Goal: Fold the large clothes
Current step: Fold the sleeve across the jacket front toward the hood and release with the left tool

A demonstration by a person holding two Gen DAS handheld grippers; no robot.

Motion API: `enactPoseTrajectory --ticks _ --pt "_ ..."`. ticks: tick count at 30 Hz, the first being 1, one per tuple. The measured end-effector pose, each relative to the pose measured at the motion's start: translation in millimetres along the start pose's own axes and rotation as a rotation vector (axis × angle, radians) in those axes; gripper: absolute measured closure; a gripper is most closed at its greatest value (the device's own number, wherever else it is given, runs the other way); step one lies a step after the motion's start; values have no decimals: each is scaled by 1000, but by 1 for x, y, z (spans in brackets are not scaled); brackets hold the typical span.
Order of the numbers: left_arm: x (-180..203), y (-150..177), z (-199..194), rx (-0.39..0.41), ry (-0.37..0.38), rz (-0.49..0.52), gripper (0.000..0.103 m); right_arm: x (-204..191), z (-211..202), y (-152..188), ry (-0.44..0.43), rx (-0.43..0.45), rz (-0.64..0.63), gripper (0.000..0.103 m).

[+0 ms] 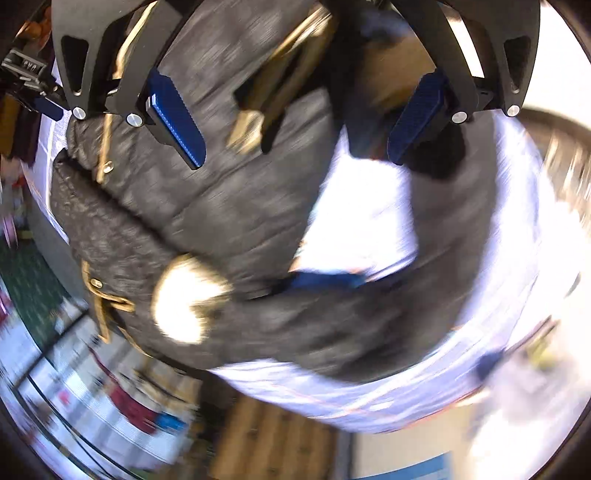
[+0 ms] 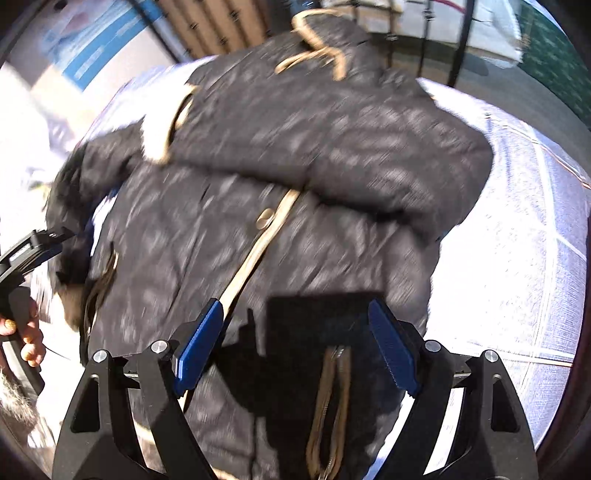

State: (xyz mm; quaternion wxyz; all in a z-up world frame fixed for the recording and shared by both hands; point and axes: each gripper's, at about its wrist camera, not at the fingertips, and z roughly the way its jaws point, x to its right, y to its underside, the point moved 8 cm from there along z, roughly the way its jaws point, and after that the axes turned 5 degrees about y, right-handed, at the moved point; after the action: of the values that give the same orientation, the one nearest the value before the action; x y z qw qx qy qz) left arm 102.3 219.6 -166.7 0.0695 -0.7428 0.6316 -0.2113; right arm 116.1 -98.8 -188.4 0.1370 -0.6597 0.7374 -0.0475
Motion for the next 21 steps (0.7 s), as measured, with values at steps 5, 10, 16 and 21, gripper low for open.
enactPoseTrajectory --ticks 5,10,16,21 --pt "-98 46 -42 47 -51 -280 7 -27 -10 3 -29 19 -104 23" --pt "-138 76 -30 16 13 -460 7 -59 -18 -2 -63 46 -200 23" --pt "-145 81 21 -62 -11 -475 8 -74 -27 13 -93 38 -246 23" --pt "-131 54 17 -38 -3 -391 38 -60 -36 19 -82 57 -215 23"
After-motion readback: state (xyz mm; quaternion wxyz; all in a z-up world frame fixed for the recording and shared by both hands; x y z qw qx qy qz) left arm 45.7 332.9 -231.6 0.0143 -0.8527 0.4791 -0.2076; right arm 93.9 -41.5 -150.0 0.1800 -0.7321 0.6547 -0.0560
